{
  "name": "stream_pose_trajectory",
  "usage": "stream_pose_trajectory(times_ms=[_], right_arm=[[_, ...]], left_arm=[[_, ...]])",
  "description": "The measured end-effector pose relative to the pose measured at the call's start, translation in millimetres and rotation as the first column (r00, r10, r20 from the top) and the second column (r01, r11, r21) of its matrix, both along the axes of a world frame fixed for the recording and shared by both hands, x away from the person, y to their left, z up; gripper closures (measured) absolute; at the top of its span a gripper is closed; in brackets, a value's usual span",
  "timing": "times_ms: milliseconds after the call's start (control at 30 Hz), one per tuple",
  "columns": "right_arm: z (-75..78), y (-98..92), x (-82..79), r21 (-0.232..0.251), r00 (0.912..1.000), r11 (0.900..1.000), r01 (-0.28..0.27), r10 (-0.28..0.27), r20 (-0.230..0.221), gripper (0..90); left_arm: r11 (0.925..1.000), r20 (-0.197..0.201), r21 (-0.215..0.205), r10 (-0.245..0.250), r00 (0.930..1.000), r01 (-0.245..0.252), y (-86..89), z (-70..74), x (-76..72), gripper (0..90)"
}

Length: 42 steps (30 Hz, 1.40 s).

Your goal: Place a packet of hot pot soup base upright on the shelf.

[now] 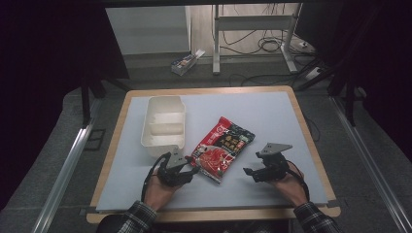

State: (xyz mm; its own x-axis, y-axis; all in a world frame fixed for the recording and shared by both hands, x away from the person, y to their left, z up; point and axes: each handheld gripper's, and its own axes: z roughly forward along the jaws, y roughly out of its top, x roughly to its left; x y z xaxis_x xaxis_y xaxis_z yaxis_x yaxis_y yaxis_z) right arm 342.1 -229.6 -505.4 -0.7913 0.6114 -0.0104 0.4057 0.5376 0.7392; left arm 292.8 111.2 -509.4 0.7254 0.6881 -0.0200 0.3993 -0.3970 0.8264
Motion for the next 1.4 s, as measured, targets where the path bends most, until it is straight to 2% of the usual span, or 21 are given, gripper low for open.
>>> stream_pose_trajectory(times_ms=[33,67,133,367,500,667,833,1100,1400], right_arm=[[0.0,-1.5,0.9,0.004,1.0,1.0,0.007,-0.007,0.003,15.6],[-0.9,-3.0,3.0,0.007,0.9999,1.0,0.011,-0.011,0.01,13.7],[-2.0,-3.4,3.9,0.003,0.9999,1.0,0.012,-0.012,0.005,13.3],[-4.4,-1.5,5.8,-0.007,1.0,1.0,0.002,-0.002,0.009,11.9],[-5.3,-2.1,7.3,-0.006,1.0,1.0,0.004,-0.004,0.008,10.4],[-4.8,-3.2,7.8,-0.011,0.9999,1.0,0.011,-0.01,0.013,9.2],[-3.5,-4.7,7.9,-0.02,0.9997,1.0,0.015,-0.014,0.022,7.3],[1.2,-8.7,8.3,-0.013,0.999,0.999,0.031,-0.031,0.032,4.4],[7.3,1.2,7.5,0.001,0.9997,1.0,-0.01,0.01,0.024,0.2]], left_arm=[[1.0,0.003,-0.008,0.0,1.0,0.0,-2.5,-0.2,3.3,67.6],[0.9999,0.002,-0.011,-0.002,1.0,0.002,-6.1,-0.7,8.2,81.7],[0.9998,-0.004,-0.021,0.004,1.0,-0.004,-9.7,-1.9,13.4,89.7],[0.999,-0.039,-0.045,0.005,0.9992,-0.006,-19.8,-9.6,23.9,89.8],[0.9998,-0.051,0.018,0.004,0.9987,-0.003,-28.3,-19.9,23.6,89.8],[0.9996,-0.059,0.026,0.01,0.9982,-0.008,-28.3,-21.8,22.3,90.0],[0.9998,-0.07,0.007,0.018,0.9974,-0.018,-25.7,-27.3,20.0,90.0],[0.9997,-0.055,0.022,0.015,0.9983,-0.014,-23.2,-31.7,13.5,90.0],[0.9994,-0.075,0.036,0.002,0.9972,0.001,-20.7,-34.0,10.7,90.0]])
